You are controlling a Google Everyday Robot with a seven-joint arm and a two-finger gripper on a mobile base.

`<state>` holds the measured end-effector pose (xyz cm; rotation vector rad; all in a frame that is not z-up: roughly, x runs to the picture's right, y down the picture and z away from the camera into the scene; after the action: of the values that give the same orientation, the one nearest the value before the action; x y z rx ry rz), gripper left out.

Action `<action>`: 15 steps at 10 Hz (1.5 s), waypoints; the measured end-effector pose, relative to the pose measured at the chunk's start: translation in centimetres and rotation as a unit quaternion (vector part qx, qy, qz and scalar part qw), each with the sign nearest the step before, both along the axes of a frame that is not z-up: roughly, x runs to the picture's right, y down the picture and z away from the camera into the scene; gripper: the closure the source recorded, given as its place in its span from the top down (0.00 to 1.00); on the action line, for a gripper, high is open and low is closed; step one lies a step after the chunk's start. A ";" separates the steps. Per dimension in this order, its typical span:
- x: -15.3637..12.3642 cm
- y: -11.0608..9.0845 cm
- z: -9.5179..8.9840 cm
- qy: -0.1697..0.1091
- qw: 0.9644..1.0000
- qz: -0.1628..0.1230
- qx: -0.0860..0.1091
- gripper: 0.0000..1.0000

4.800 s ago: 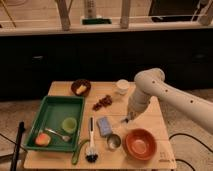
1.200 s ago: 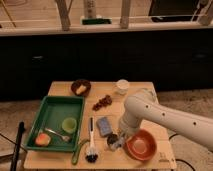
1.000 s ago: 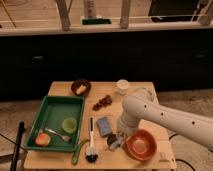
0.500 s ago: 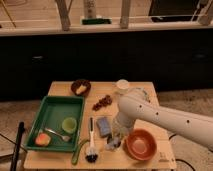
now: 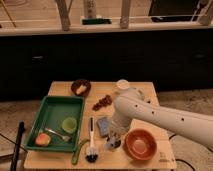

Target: Place towel in metal cup

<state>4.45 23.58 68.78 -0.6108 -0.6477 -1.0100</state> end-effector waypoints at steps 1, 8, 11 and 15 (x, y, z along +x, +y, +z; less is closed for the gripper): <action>-0.1 -0.1 0.1 0.000 1.000 0.001 0.000 0.05; 0.2 -0.2 0.6 -0.002 1.000 0.001 -0.009 0.76; 0.2 -0.3 0.7 -0.004 1.000 0.000 -0.012 0.80; 0.3 -0.2 0.9 -0.006 1.000 -0.004 -0.016 0.80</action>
<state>4.71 23.35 69.70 -0.6363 -0.6742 -1.0120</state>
